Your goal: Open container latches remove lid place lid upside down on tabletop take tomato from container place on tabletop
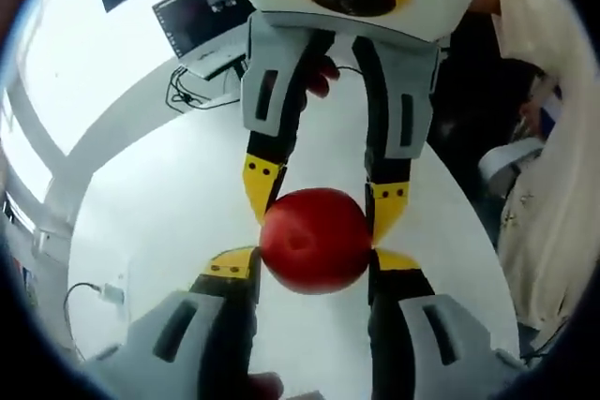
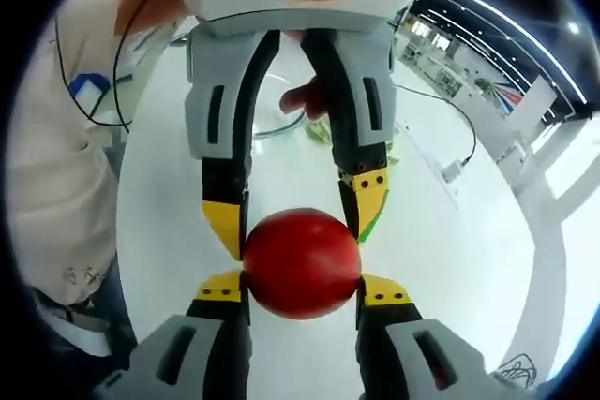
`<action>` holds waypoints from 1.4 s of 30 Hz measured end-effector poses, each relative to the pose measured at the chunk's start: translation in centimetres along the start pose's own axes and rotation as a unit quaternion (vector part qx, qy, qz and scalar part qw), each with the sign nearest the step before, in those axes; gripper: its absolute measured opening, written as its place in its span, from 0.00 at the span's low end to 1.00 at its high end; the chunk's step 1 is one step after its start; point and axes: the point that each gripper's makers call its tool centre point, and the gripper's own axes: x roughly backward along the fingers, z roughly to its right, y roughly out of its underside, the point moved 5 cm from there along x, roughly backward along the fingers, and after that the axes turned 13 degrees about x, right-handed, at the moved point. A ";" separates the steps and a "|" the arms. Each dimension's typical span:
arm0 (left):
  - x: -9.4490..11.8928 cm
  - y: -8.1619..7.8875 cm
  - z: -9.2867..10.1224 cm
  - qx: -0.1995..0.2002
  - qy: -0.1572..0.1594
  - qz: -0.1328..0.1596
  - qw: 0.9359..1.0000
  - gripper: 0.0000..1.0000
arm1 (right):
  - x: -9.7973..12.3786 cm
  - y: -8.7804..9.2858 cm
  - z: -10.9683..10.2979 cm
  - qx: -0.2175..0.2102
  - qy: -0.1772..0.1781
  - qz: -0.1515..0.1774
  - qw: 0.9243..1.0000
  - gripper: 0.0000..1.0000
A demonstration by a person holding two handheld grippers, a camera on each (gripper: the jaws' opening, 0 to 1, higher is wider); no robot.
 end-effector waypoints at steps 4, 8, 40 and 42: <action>-1.5 0.3 -0.1 0.001 0.004 -0.008 1.000 0.36 | -0.9 1.3 -0.1 -0.007 -0.006 -0.002 1.000 0.39; -2.7 0.5 -0.3 0.001 0.010 -0.015 1.000 0.36 | -1.7 2.4 -0.2 -0.015 -0.010 -0.004 1.000 0.39; -7.0 1.5 0.0 -0.007 0.027 -0.029 0.999 0.39 | -4.3 7.0 -1.3 -0.050 -0.036 -0.007 0.998 0.43; -6.9 1.6 -0.1 -0.008 0.028 -0.029 0.999 0.42 | -4.3 7.0 -1.2 -0.053 -0.035 -0.006 0.998 0.44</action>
